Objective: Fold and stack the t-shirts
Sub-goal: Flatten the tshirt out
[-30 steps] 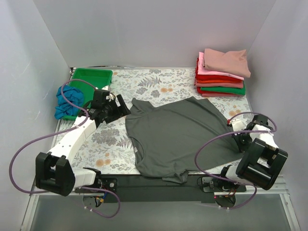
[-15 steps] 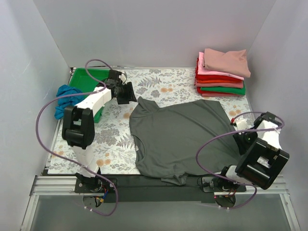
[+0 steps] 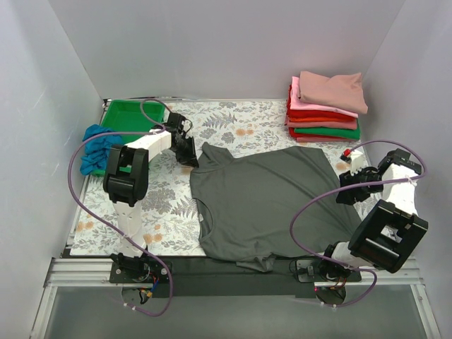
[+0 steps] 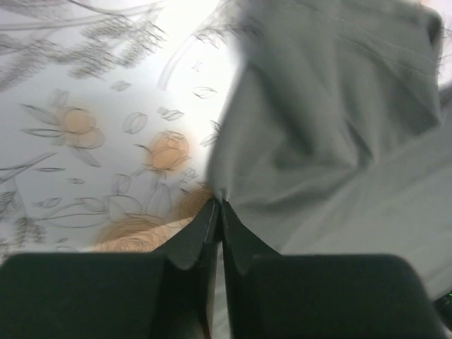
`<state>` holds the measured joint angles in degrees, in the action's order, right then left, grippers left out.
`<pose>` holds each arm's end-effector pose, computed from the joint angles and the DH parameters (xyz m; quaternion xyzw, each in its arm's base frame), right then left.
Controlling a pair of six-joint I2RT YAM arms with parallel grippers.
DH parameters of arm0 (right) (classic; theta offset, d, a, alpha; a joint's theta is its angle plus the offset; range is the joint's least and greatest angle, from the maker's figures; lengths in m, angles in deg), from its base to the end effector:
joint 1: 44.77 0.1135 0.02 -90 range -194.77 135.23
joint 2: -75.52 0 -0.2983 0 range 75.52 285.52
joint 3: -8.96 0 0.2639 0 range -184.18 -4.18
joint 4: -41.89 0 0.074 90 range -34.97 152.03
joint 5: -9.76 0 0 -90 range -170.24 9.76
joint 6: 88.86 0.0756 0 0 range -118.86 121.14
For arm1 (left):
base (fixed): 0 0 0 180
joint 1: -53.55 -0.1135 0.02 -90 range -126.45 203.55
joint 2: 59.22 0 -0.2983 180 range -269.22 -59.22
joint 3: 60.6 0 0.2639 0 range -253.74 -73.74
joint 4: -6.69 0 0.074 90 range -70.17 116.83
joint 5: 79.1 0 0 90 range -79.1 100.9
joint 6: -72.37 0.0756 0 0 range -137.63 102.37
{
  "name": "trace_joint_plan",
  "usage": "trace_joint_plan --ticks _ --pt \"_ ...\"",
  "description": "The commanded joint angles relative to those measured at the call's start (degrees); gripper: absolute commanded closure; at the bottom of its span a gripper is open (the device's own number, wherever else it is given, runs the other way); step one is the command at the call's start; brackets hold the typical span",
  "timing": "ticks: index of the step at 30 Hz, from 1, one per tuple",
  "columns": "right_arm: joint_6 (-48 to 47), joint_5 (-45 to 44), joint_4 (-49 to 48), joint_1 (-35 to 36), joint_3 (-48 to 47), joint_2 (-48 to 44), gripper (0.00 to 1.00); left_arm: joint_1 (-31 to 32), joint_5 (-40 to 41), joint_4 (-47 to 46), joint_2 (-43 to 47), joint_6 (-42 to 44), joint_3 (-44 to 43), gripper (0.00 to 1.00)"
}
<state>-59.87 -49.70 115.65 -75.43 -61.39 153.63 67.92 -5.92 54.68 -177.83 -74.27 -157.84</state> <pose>0.2265 -0.0896 0.2322 -0.2706 0.9234 0.1318 0.2381 0.4404 -0.1354 0.1422 -0.3265 0.9172 -0.2201 0.0607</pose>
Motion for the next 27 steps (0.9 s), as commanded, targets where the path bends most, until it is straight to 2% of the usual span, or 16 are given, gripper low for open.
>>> trace_joint_plan --ticks 1,3,4,8,10,11,12,15,18,22,24,27 --pt "1.33 5.93 2.13 0.16 0.17 -0.85 0.48 0.75 -4.7 0.84 1.36 0.84 2.35 1.0" --pt "1.42 6.19 2.05 0.24 0.61 -1.2 0.48 0.66 -3.14 -0.48 4.76 -0.31 4.54 1.0" --pt "1.34 6.28 2.13 0.24 0.7 -1.38 0.48 0.66 1.83 -0.75 6.7 -2.05 5.51 1.0" --pt "1.07 6.28 1.96 0.24 1.4 -1.9 0.48 -0.92 11.35 -2.5 17.07 -7.5 12.18 1.0" --pt "1.07 6.63 1.87 0.51 1.49 -1.55 0.48 -1.19 11.37 -4.09 21.2 -8.04 16.41 1.0" --pt "1.16 7.07 1.87 0.51 1.4 -1.21 0.48 -1.54 10.06 -3.83 21.4 -8.05 17.03 1.0" --pt "1.25 7.33 1.87 0.68 1.05 -0.85 0.48 -1.71 9.01 -2.78 21.14 -7.87 17.47 0.89" --pt "2.04 7.86 1.78 1.73 0.35 -0.15 0.48 -1.98 8.21 0.03 19.03 -7.26 17.04 0.7" --pt "3.35 8.21 0.99 3.67 -0.88 0.47 0.48 -2.59 9.26 -1.35 19.81 -7.6 16.68 0.69" --pt "6.6 8.21 -1.37 7.87 -2.2 1.96 0.48 -3.73 5.76 -4.17 18.24 -6.73 14.14 0.6" --pt "9.05 8.21 -3.48 10.33 -2.2 2.66 0.48 -3.82 1.2 -4.18 13.7 -5.94 10.11 0.6" --pt "11.69 8.92 -5.85 12.1 -2.12 3.19 0.48 -3.82 0.29 -2.34 6.93 -5.32 3.87 0.6"
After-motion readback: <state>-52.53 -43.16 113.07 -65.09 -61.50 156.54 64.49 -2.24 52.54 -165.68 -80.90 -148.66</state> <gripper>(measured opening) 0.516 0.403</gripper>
